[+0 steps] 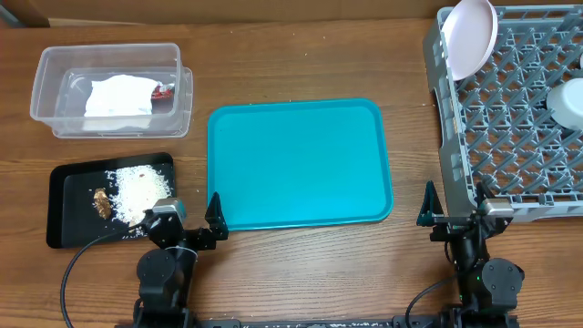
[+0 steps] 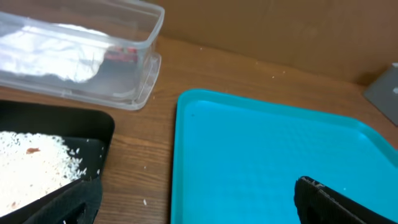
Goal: Sort waste into correct bins and load items into the dishwasher
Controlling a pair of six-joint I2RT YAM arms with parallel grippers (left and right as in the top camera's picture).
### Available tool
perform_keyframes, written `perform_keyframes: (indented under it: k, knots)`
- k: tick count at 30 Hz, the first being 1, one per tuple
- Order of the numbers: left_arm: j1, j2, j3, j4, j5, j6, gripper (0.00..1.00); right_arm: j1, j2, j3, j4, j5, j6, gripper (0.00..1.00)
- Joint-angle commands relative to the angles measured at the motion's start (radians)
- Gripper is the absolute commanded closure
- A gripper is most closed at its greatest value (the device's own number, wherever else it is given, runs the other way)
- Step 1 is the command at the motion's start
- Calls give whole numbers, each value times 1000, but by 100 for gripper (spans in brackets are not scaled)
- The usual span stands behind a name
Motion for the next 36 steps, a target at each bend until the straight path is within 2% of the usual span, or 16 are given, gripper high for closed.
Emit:
perform_keyframes:
  k: [1,7,21,36]
  knots:
    - [-5,-47,-7,6,14,21,0,-3,-11,-10,3,10,-6,0]
    - [-5,-189,-7,6,15,62,0,-3,-11,-10,3,10,-6,0]
    - [-10,-186,-7,217,51,91,0,-3,-11,-10,3,10,-6,0]
    - [-10,-186,-7,-22,30,117,0,-3,-11,-10,3,10,-6,0]
